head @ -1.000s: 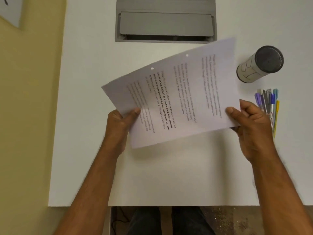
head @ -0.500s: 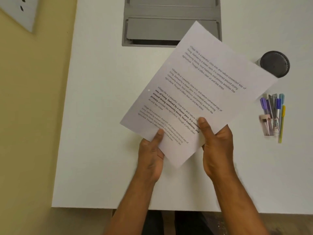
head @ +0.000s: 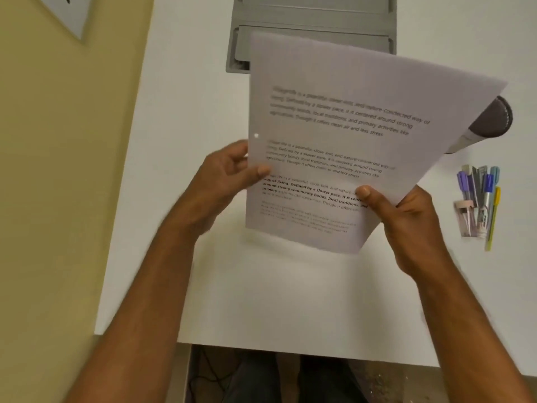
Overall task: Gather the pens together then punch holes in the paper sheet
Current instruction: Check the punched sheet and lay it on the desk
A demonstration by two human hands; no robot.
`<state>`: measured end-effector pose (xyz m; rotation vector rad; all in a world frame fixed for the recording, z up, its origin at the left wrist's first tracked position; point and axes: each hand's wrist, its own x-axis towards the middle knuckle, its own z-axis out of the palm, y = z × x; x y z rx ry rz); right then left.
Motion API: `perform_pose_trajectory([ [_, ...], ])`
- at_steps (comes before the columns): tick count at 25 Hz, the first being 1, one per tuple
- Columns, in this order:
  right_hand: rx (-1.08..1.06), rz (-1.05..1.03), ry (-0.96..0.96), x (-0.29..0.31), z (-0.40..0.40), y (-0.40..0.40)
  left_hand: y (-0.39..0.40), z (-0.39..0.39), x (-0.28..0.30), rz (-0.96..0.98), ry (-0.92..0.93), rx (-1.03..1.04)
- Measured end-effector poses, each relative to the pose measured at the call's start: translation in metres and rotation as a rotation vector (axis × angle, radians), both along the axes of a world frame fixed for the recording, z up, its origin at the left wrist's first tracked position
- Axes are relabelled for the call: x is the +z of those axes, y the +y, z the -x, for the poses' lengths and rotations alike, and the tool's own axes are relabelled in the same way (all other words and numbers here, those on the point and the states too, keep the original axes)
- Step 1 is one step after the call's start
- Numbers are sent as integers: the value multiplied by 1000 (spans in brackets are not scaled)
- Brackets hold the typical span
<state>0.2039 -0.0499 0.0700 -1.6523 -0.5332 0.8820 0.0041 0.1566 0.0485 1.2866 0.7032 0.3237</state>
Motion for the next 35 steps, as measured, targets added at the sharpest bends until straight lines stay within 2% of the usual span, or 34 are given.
perform_pose_trajectory([
  [3,32,2,-85,23,-1,18,2,-24,22,-87,-77,96],
  [8,-73,-52,-204,31,-1,29,-20,-33,28,-204,-154,287],
  [14,-156,-34,-197,5,-1,27,-38,-36,5,-185,-143,346],
  [19,-164,14,-133,-20,-3,25,-39,-41,-28,-117,-41,352],
  [22,-172,17,-111,-27,-6,24,-37,-40,-40,-88,-61,362],
  [28,-145,46,-123,-17,-6,33,-26,-35,-47,-70,11,463],
  [35,-39,23,-189,-5,20,51,-11,-1,-39,-30,10,572],
])
